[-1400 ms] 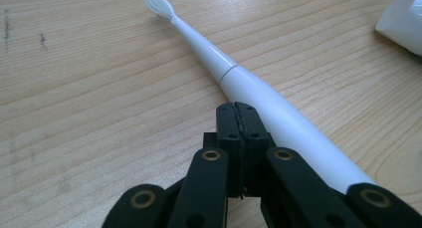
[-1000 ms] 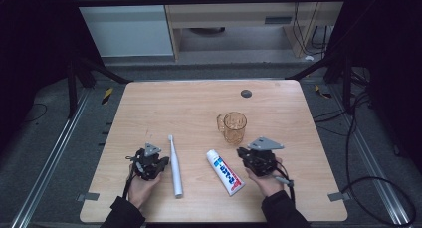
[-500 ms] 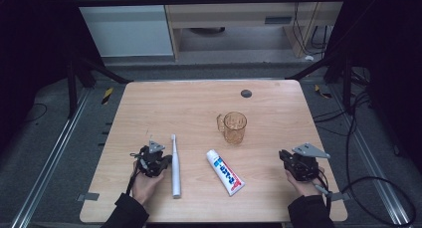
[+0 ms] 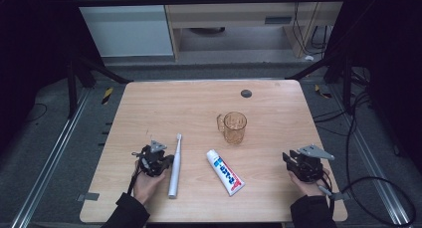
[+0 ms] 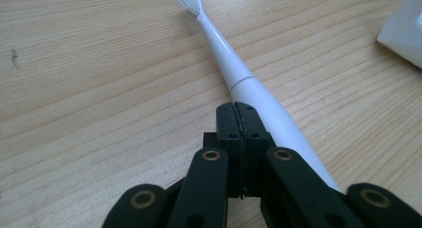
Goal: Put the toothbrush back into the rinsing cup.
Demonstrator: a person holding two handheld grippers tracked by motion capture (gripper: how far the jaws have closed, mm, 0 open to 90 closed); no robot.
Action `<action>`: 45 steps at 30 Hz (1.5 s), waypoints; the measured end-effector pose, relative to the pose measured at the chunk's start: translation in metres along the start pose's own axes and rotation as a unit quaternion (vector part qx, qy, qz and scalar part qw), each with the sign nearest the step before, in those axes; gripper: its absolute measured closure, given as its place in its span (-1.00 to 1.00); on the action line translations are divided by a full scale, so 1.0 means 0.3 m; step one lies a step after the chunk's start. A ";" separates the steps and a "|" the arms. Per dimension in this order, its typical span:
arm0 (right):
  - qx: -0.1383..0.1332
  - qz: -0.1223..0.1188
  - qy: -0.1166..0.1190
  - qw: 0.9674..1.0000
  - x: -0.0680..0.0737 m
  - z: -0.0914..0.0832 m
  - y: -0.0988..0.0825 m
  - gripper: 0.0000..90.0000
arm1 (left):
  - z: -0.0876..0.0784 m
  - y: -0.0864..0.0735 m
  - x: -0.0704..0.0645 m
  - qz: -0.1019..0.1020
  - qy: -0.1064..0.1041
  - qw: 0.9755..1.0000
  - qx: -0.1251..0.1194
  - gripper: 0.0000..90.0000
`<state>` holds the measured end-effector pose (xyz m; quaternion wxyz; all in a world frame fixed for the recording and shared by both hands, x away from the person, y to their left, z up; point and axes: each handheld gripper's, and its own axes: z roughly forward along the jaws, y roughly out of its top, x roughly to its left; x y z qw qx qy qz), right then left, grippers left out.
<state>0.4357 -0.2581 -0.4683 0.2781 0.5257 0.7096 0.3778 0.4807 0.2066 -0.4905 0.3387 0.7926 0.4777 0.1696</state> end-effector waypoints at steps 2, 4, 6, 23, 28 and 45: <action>0.003 0.000 0.000 1.000 0.002 0.003 -0.002 0.46 | 0.000 0.006 -0.003 0.000 0.000 1.000 -0.003 1.00; 0.004 -0.005 -0.001 1.000 0.003 0.007 -0.003 0.44 | 0.003 0.011 -0.009 0.001 -0.002 1.000 -0.004 1.00; 0.005 -0.003 0.000 1.000 0.004 0.007 -0.003 0.41 | 0.007 0.014 -0.016 0.004 -0.004 1.000 -0.003 1.00; 0.005 -0.007 -0.001 1.000 0.001 0.010 -0.007 0.36 | -0.041 0.002 -0.030 0.035 -0.009 0.999 0.019 0.99; 0.007 -0.004 0.001 1.000 0.002 0.007 -0.009 0.36 | -0.093 -0.031 -0.023 0.043 -0.010 0.999 0.028 1.00; 0.007 -0.008 0.000 1.000 0.004 0.009 -0.009 0.36 | -0.077 -0.012 -0.037 0.041 -0.012 0.999 0.024 1.00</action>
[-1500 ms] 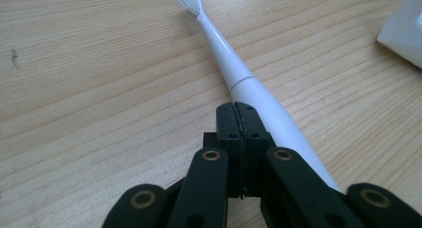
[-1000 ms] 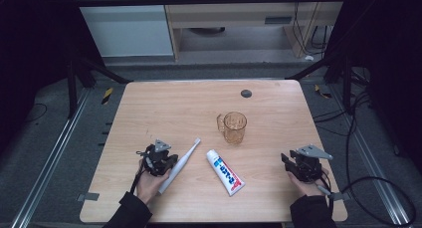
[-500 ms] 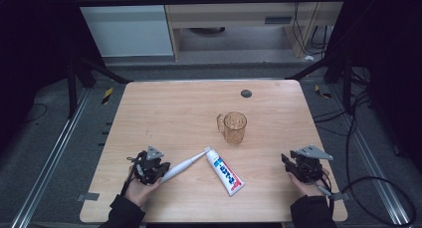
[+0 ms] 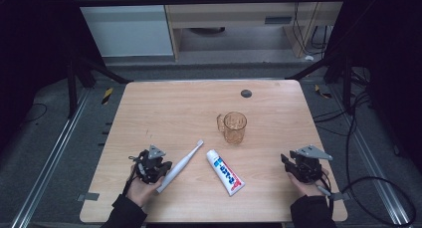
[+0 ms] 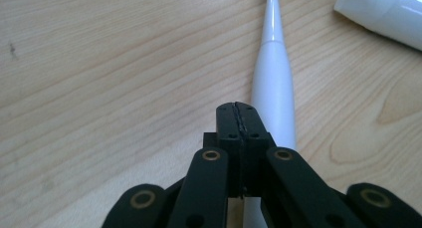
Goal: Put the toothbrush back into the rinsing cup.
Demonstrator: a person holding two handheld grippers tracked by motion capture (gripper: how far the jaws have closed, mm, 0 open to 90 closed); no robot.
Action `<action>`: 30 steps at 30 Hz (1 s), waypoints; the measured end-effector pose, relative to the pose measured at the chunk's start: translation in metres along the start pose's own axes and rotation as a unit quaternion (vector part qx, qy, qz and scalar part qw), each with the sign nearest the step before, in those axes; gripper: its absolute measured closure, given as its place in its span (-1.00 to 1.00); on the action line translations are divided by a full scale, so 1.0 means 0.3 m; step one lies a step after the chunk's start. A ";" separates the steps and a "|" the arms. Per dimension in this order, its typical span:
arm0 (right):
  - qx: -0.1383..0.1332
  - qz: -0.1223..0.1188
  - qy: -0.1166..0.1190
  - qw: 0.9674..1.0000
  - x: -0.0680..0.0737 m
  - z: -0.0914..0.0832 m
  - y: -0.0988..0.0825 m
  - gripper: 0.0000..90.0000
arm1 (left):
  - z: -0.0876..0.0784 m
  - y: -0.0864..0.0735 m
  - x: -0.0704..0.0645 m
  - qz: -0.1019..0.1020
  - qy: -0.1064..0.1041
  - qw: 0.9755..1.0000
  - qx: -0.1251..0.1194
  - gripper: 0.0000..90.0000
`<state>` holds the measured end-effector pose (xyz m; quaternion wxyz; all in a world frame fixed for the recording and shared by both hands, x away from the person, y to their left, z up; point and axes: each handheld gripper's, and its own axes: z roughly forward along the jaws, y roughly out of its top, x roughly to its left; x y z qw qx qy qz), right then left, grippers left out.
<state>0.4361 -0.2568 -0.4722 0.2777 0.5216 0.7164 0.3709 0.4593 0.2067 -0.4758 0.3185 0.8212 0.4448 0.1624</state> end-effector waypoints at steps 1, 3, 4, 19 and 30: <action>0.000 0.000 0.001 1.000 0.000 -0.001 0.001 0.36 | 0.009 0.007 -0.002 -0.001 0.000 1.000 0.001 1.00; -0.001 0.000 0.001 1.000 0.000 -0.001 0.001 0.36 | 0.024 0.017 -0.004 -0.001 0.002 1.000 0.002 1.00; 0.000 0.000 0.001 1.000 -0.001 0.000 0.000 0.36 | 0.030 0.021 -0.004 0.001 0.003 1.000 0.004 1.00; -0.001 0.000 0.001 1.000 -0.003 -0.004 0.000 0.37 | -0.015 -0.026 -0.001 0.004 0.005 1.000 0.010 1.00; -0.001 0.001 0.000 1.000 -0.003 -0.006 0.000 0.37 | -0.016 -0.042 -0.008 0.006 0.002 1.000 0.016 1.00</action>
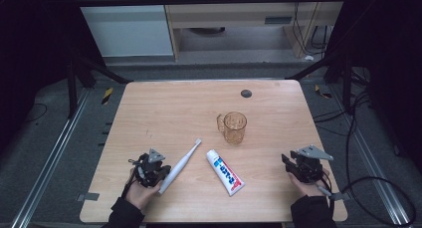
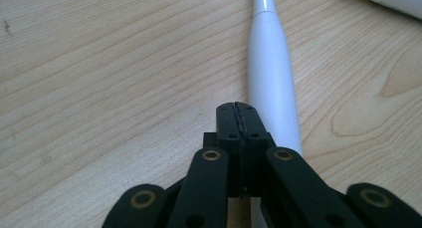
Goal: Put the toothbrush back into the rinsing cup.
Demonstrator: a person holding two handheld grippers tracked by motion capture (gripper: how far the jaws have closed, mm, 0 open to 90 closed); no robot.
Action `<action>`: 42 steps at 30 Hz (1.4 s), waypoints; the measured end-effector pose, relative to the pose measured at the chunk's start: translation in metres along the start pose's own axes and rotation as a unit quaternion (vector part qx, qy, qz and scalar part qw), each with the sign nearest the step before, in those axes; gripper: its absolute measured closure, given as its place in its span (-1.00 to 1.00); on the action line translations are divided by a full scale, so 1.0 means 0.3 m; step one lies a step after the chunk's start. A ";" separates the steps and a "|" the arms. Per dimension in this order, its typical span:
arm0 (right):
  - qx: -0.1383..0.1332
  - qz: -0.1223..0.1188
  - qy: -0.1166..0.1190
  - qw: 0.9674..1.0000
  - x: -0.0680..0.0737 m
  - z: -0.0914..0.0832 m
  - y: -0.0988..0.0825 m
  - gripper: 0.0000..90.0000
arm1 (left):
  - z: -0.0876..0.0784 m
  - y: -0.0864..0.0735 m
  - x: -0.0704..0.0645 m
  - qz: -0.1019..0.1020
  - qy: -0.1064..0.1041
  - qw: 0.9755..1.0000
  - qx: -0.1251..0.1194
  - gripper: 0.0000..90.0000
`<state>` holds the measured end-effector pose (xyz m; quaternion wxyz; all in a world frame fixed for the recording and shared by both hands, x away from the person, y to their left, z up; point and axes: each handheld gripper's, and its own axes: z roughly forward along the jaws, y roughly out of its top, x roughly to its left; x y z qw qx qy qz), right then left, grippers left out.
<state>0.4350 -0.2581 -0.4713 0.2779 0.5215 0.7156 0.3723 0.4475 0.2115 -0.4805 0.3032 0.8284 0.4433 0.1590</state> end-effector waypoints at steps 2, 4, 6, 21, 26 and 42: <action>0.000 0.001 0.001 1.000 0.001 -0.001 0.001 0.37 | -0.001 0.001 -0.001 0.002 0.000 1.000 0.000 1.00; 0.000 0.001 0.000 1.000 0.002 -0.001 0.001 0.37 | -0.001 0.002 0.000 0.000 0.001 1.000 -0.001 1.00; 0.000 -0.001 0.000 1.000 0.001 0.000 0.001 0.37 | -0.001 0.005 0.004 -0.001 0.002 1.000 -0.003 1.00; -0.004 0.006 -0.004 1.000 -0.011 -0.001 0.003 0.31 | -0.086 0.105 0.048 -0.017 -0.004 0.998 -0.059 0.89; -0.004 0.006 -0.006 1.000 -0.016 -0.003 0.003 0.25 | -0.110 0.159 0.056 -0.008 -0.009 0.998 -0.059 0.78; 0.000 0.003 -0.010 1.000 -0.022 0.006 0.005 0.05 | -0.114 0.251 0.036 0.023 -0.023 0.999 -0.019 0.19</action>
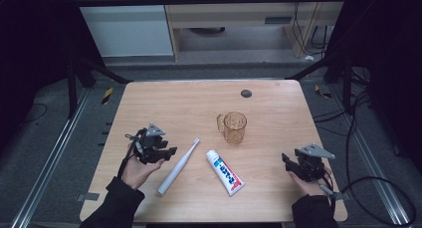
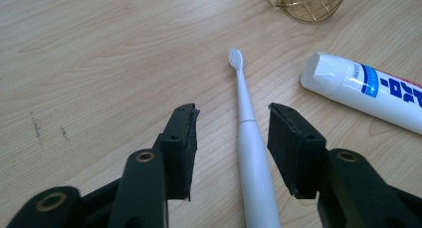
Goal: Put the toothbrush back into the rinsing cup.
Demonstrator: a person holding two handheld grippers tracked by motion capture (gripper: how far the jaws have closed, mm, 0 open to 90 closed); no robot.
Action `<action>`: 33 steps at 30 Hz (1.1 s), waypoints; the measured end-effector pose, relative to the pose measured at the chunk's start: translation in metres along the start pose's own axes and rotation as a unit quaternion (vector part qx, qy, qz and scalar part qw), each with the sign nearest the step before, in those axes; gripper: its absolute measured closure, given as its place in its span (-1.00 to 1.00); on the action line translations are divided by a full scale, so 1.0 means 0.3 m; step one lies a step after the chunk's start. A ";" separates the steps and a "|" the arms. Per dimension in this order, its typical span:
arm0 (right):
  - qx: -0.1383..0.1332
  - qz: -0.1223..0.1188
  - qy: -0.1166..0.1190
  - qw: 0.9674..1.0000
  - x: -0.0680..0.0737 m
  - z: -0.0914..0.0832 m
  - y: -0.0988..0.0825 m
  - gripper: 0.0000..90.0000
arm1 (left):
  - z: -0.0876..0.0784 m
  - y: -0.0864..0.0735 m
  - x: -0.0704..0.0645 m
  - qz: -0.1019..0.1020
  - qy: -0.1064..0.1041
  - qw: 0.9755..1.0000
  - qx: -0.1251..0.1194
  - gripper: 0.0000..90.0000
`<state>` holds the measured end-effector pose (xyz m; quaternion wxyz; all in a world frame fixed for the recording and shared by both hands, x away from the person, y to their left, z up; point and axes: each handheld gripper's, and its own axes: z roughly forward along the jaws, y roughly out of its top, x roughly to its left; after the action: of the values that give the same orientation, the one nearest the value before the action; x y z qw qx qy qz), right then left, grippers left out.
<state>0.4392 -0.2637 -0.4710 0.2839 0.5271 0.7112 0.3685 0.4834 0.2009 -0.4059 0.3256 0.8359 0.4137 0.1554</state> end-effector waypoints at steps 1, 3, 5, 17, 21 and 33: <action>0.000 -0.001 0.000 1.000 0.000 0.001 0.000 0.04 | 0.004 0.004 -0.003 0.001 -0.002 1.000 0.005 0.15; 0.001 -0.001 0.000 1.000 0.000 0.002 0.000 0.03 | 0.007 0.010 -0.007 0.005 0.001 1.000 0.011 0.09; 0.003 -0.001 0.001 1.000 0.001 0.004 -0.001 0.02 | 0.012 0.018 -0.011 0.006 0.000 1.000 0.023 0.02; 0.009 -0.001 0.005 1.000 0.004 0.009 -0.001 0.02 | 0.068 0.045 -0.030 0.017 -0.005 0.997 0.069 -0.09; 0.012 -0.002 0.007 1.000 0.003 0.010 -0.002 0.02 | 0.088 0.047 -0.033 0.017 -0.005 0.996 0.089 -0.11; 0.019 -0.011 0.012 1.000 0.008 0.018 -0.005 0.02 | 0.175 0.033 -0.035 0.010 -0.017 0.991 0.135 -0.03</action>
<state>0.4420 -0.2604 -0.4752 0.2692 0.5201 0.7272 0.3580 0.5106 0.1664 -0.4379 0.2151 0.8788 0.4169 0.0873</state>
